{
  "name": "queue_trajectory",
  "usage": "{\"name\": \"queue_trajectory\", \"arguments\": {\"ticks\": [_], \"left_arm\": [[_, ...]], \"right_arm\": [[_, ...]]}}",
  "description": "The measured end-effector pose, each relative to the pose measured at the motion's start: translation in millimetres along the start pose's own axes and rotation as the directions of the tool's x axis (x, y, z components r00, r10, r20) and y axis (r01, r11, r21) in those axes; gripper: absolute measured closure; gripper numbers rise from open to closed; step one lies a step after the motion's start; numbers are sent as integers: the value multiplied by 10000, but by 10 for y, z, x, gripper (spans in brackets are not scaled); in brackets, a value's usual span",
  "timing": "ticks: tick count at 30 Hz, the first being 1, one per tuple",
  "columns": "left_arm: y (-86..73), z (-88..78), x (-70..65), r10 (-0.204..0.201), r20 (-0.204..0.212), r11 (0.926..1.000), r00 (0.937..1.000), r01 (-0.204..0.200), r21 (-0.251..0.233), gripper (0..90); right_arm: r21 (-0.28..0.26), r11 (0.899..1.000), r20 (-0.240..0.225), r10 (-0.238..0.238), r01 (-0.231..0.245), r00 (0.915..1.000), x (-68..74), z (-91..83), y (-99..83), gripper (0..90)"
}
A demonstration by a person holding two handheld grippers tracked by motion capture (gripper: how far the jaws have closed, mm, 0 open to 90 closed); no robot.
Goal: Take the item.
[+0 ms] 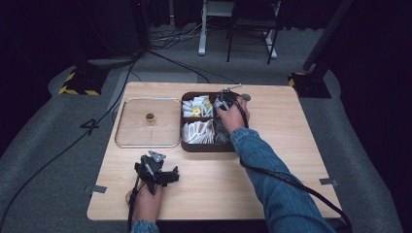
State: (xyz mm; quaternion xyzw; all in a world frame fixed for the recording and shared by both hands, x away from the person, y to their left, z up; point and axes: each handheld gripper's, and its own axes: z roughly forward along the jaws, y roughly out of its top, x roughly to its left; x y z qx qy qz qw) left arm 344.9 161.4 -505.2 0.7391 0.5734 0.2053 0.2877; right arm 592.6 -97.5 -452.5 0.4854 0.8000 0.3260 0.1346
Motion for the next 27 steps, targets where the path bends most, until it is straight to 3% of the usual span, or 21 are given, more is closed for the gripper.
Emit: {"name": "queue_trajectory", "arguments": {"ticks": [1,3,13,27], "left_arm": [[0,0,0,-3,-1,10000,10000,3,-3,0],[0,0,1,8,-13,10000,10000,-8,-12,0],[2,1,2,22,-8,10000,10000,-22,-10,0],[1,1,0,-9,8,10000,10000,9,2,0]], "right_arm": [[10,10000,47,21,-21,10000,9,-14,-8,842],[-4,10000,145,-86,86,9999,20,-33,-10,872],[-529,9986,30,-40,42,10000,-11,-198,-2,879],[-1872,9822,-814,-342,184,9961,-46,-671,91,879]]}}
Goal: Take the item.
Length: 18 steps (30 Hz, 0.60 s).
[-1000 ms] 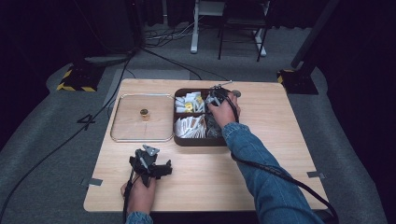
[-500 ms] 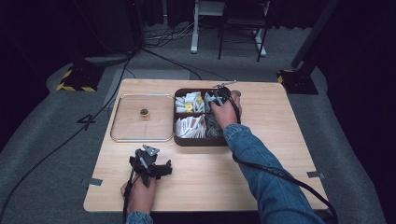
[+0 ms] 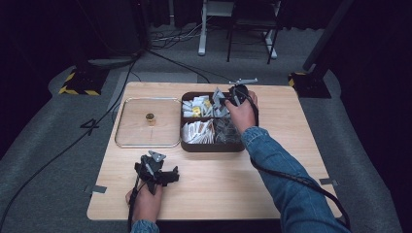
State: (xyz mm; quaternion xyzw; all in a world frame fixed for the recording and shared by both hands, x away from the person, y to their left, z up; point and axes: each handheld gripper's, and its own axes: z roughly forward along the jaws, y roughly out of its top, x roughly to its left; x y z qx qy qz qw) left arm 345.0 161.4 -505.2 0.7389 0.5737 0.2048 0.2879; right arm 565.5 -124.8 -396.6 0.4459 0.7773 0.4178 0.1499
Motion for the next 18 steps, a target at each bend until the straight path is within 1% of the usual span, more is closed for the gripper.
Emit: {"name": "queue_trajectory", "arguments": {"ticks": [1,2,3,6,7,8,11,12,13,15,17,18], "left_arm": [[0,0,0,0,0,10000,10000,0,0,0],[1,-1,2,35,5,10000,10000,-35,17,0],[1,-1,2,35,5,10000,10000,-35,17,0],[0,-2,1,22,-7,10000,10000,-22,20,0],[1,-1,2,38,5,10000,10000,-38,21,0],[1,-1,3,42,2,10000,10000,-42,19,0],[1,1,2,36,-8,10000,10000,-36,6,0],[1,1,2,36,-8,10000,10000,-36,6,0],[1,1,2,35,-10,10000,10000,-35,5,0],[1,1,2,34,-10,10000,10000,-34,5,0],[1,1,3,50,-16,10000,10000,-50,-5,0],[1,1,3,45,-24,10000,10000,-45,-5,0]], "right_arm": [[0,10000,0,0,0,10000,0,0,0,879],[-185,9998,-140,-30,28,9999,-12,-80,8,879],[-185,9998,-140,-30,28,9999,-12,-80,8,879],[-415,9991,-378,-90,75,9992,-31,-215,0,879],[-483,9988,-533,-73,47,9986,-41,-286,-16,879],[-483,9988,-533,-73,47,9986,-41,-286,-16,879],[-666,9976,-756,-216,165,9969,-61,-457,-65,879],[-666,9976,-756,-216,165,9969,-61,-457,-65,879],[-754,9970,-943,-270,199,9952,-66,-558,-96,879],[-796,9966,-995,-285,206,9946,-65,-593,-105,879],[-864,9959,-1121,-358,261,9930,-62,-684,-130,879],[-929,9952,-1243,-424,309,9913,-65,-774,-158,879]]}}
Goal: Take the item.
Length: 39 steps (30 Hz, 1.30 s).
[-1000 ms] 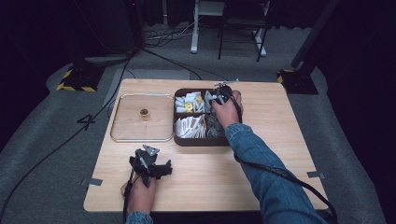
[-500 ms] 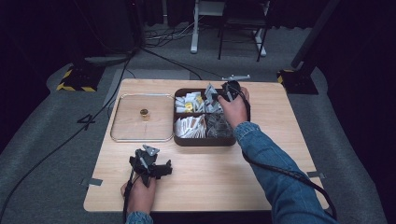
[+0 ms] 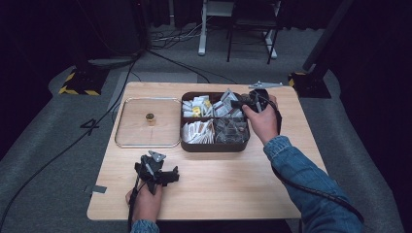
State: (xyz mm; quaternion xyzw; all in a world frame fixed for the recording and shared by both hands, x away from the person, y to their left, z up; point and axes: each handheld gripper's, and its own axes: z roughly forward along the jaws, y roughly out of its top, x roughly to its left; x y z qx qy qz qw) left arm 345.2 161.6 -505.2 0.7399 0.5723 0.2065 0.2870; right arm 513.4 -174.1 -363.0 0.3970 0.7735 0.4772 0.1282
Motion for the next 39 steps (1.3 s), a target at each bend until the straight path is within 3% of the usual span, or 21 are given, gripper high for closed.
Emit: {"name": "queue_trajectory", "arguments": {"ticks": [9,15,21,27,39], "left_arm": [[0,1,-1,-4,19,10000,10000,4,4,0],[0,0,-1,-7,12,10000,10000,7,11,0],[0,1,-1,-10,17,10000,10000,10,2,0],[1,2,-2,-17,9,10000,10000,17,0,0],[1,2,-3,-25,7,10000,10000,25,-1,0]], "right_arm": [[-78,9999,-522,-72,68,9986,33,-330,-117,879],[-238,9997,-923,-109,88,9957,75,-574,-292,879],[-166,9997,-1114,-168,150,9936,105,-703,-441,879],[-44,9998,-1037,-195,191,9944,92,-858,-639,878],[298,9995,-806,-50,74,9967,73,-937,-1036,878]]}}
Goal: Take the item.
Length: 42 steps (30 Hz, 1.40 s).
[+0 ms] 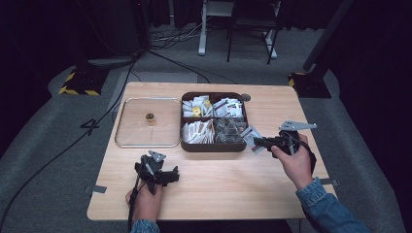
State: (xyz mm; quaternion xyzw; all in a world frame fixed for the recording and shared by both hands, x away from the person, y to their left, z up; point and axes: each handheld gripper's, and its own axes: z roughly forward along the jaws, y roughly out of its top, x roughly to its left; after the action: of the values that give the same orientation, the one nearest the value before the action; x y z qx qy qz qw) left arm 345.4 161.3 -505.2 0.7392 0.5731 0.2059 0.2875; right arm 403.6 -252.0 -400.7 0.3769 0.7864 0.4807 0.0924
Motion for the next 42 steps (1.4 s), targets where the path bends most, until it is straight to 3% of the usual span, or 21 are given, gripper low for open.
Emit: {"name": "queue_trajectory", "arguments": {"ticks": [12,17,28,42], "left_arm": [[0,0,0,-3,-8,10000,10000,3,4,0],[0,0,0,0,-9,10000,10000,0,5,0],[0,0,0,-3,-7,10000,10000,3,6,0],[0,0,0,-5,-8,10000,10000,5,3,0]], "right_arm": [[455,9977,209,503,-512,9985,-76,59,-408,878],[756,9960,181,474,-486,9987,-66,104,-528,878],[1579,9868,306,317,-362,9990,-32,183,-616,878],[1927,9785,620,630,-738,9961,-117,202,-660,839]]}}
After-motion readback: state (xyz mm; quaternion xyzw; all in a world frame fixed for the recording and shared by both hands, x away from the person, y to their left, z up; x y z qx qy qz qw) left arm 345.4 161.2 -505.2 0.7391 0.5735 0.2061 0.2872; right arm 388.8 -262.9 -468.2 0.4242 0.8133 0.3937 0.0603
